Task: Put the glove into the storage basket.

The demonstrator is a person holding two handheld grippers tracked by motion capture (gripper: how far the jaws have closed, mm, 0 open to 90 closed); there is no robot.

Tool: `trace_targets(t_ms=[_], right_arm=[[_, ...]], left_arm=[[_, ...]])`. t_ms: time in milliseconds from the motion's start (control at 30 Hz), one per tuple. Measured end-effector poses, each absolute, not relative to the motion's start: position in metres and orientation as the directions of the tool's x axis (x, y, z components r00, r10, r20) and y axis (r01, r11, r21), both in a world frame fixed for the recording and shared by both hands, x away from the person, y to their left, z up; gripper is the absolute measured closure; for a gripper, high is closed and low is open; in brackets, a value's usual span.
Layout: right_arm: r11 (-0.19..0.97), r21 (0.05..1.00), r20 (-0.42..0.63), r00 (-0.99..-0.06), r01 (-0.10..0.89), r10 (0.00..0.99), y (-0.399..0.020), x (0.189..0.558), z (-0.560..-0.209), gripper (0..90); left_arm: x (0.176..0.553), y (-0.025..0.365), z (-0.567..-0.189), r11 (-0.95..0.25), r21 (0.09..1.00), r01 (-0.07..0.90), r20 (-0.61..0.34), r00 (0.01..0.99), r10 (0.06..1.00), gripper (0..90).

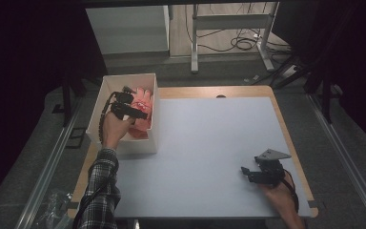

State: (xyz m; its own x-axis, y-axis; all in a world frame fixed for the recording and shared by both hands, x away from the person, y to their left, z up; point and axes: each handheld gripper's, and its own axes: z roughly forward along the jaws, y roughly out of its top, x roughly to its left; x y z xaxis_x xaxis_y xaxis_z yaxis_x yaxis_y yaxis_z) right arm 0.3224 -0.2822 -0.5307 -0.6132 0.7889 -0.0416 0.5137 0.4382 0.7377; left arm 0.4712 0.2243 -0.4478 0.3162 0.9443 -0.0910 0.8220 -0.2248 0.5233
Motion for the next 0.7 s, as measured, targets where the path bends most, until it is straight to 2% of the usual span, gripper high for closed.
trace_targets(t_ms=[700], right_arm=[[0.44, 0.738, -0.043, -0.614, 0.513, 0.788, -0.282, 0.322, -0.531, 28.0]], left_arm=[[0.443, 0.24, -0.43, -0.226, 0.596, 0.77, -0.082, 0.339, 0.937, 6.0]])
